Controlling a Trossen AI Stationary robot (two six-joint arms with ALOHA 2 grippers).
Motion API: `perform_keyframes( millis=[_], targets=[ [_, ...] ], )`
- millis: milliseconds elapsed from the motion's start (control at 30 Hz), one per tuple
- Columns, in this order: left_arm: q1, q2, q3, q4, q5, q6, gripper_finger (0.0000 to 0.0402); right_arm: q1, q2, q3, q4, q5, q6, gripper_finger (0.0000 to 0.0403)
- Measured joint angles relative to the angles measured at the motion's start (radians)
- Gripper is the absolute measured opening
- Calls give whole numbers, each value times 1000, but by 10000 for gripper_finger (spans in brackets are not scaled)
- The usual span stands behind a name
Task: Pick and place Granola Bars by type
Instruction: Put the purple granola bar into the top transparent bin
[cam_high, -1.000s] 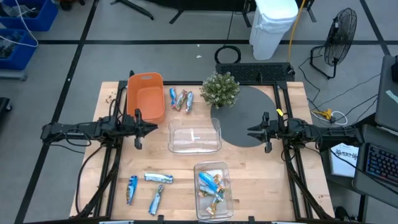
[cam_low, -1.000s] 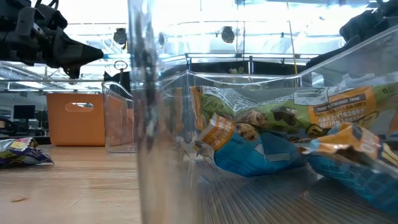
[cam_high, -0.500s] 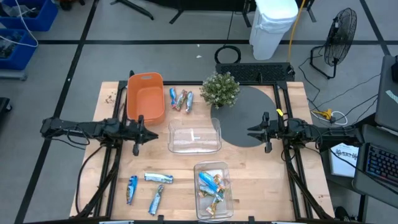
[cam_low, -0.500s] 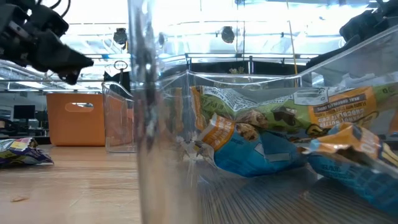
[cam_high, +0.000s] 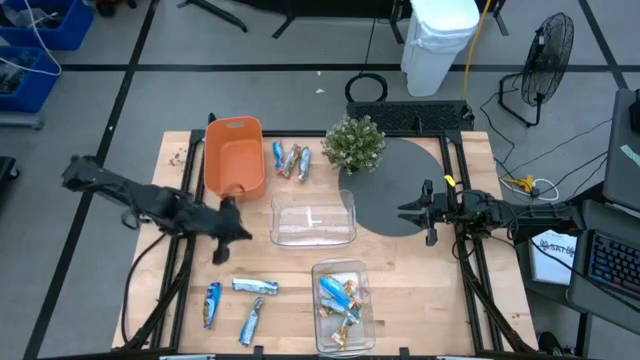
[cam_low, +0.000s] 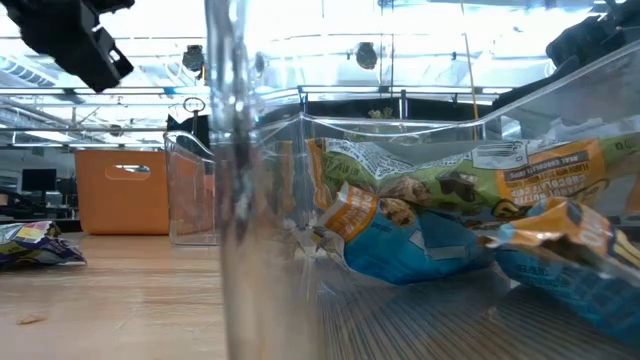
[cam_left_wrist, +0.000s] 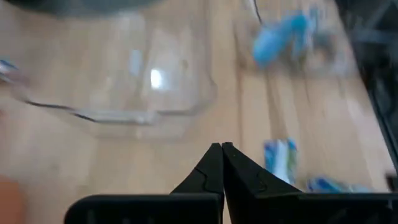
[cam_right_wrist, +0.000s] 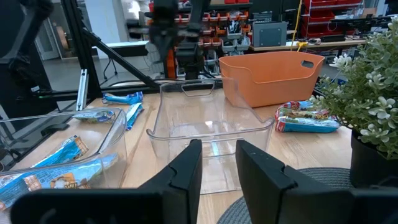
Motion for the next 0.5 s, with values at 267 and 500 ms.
perform_keyframes(
  millis=[267, 500],
  targets=[
    [-261, 492, 291, -286, -34, -153, 2, 0, 0, 0, 0, 0, 0, 89],
    [-343, 793, 470, -337, -69, -160, 10, 0, 0, 0, 0, 0, 0, 89]
  ],
)
